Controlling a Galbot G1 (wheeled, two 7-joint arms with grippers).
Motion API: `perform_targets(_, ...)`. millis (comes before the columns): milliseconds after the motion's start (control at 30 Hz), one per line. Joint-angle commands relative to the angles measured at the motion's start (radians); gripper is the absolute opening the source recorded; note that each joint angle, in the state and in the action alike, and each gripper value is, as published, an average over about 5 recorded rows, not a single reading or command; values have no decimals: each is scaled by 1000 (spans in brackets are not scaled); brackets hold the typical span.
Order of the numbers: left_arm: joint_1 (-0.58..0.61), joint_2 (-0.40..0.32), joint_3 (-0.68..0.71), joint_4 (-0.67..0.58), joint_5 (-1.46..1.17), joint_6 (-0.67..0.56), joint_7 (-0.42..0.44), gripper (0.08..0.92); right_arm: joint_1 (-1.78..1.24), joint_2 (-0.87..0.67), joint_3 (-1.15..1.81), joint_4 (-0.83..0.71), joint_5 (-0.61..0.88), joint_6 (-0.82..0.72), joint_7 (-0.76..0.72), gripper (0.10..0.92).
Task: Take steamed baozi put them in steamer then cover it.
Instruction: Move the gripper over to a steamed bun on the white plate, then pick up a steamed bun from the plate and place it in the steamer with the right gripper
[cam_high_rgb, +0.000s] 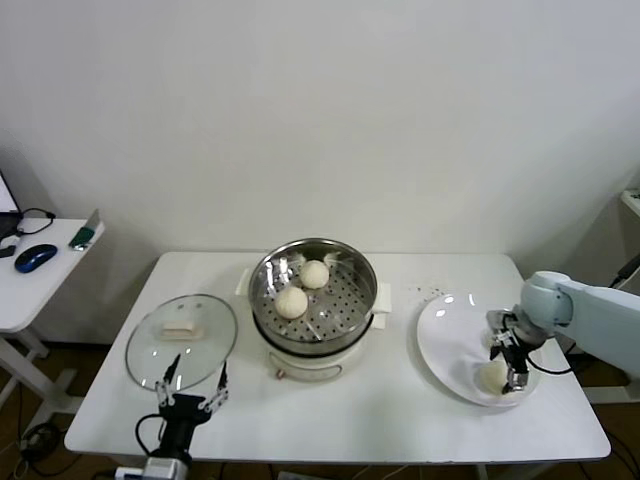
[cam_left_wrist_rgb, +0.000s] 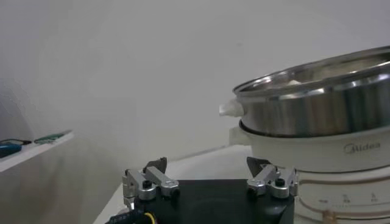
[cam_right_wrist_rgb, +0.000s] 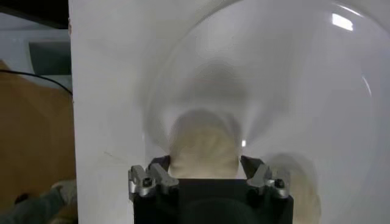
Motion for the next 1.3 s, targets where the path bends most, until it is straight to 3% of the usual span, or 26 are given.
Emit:
perform_targets(33,-2,0,1,3,3,1,0,823,11,16,-20,-14,1,2,-5,721)
perform_targets(367,1,-1,-1,5,2,-1,0,823,100,38,-55,-15,0,70,-25,671)
perform_targets(667,5,1,0,2,2,-2,0,823,490,206,-253,37,-42,464,-110,671)
perform_targets(1000,19,-1,-6,-9,3,1,-9,823,697,445,-209,0,-110,841,-177,679)
perform_targets(1300,30,-2,-19,1,-6,-10,-16,823,670,654,-93,-1,-115,903,-184,683)
